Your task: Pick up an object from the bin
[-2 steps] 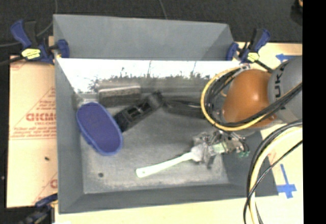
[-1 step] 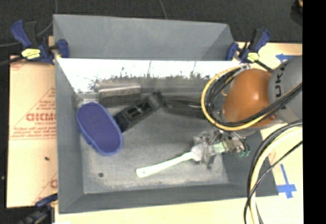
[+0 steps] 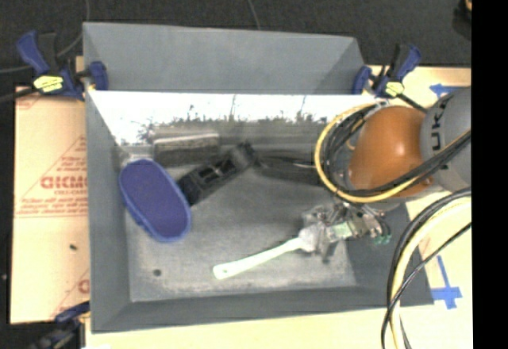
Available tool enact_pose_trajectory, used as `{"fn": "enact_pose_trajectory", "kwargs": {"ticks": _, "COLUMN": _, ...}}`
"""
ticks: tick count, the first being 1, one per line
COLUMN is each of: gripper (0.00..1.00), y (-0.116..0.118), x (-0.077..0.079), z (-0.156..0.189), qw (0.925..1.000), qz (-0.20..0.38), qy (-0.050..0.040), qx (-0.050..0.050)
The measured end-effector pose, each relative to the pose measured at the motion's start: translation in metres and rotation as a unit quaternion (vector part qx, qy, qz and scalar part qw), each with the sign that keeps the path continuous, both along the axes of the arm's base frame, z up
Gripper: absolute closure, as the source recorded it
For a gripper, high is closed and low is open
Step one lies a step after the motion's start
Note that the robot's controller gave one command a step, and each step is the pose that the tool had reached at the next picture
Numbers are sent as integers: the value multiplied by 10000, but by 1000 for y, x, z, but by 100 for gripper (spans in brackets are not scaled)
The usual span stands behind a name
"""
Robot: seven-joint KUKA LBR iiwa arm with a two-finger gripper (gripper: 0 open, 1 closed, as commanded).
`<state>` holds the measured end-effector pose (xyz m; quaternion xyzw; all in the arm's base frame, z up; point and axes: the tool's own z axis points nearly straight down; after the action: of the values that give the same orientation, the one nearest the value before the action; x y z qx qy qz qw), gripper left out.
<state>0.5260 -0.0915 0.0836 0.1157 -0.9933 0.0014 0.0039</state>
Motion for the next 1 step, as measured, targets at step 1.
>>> {"fn": "enact_pose_trajectory", "kwargs": {"ticks": 1, "gripper": 100, "y": 0, "x": -1, "z": 21, "qw": 10000, "qz": -5, "qy": 24, "qx": 2}}
